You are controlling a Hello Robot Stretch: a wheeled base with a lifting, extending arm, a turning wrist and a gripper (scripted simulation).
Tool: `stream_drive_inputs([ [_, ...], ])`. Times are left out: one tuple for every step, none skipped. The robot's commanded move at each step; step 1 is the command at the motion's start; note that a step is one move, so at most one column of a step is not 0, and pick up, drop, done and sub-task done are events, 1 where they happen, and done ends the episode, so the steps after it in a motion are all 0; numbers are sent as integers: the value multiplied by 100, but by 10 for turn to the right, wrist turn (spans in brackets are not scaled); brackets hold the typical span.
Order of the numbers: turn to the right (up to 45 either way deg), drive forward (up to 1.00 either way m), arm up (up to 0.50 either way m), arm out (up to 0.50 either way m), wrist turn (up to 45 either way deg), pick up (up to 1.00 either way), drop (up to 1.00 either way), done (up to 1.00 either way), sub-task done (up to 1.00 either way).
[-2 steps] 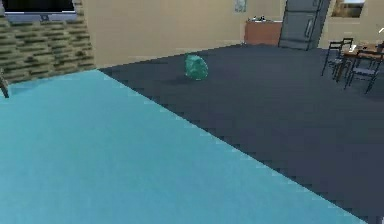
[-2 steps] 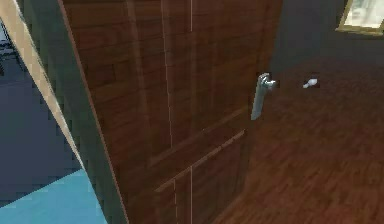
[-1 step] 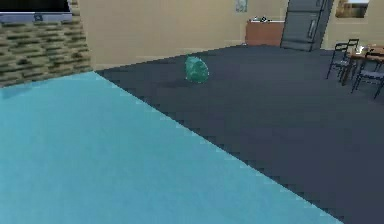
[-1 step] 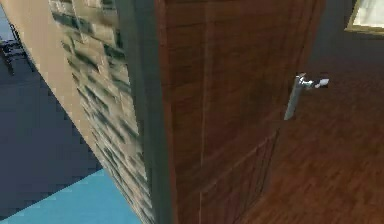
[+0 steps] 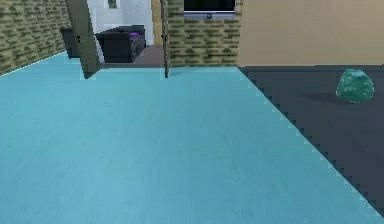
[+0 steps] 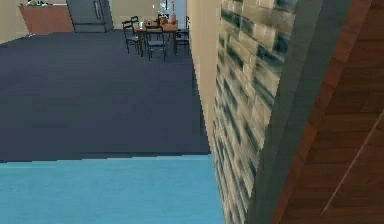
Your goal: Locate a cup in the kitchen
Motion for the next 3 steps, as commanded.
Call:
stream_drive_inputs([
  [-30, 0, 0, 0, 0, 0, 0, 0, 0],
  [0, 10, 0, 0, 0, 0, 0, 0, 0],
  [450, 0, 0, 0, 0, 0, 0, 0, 0],
])
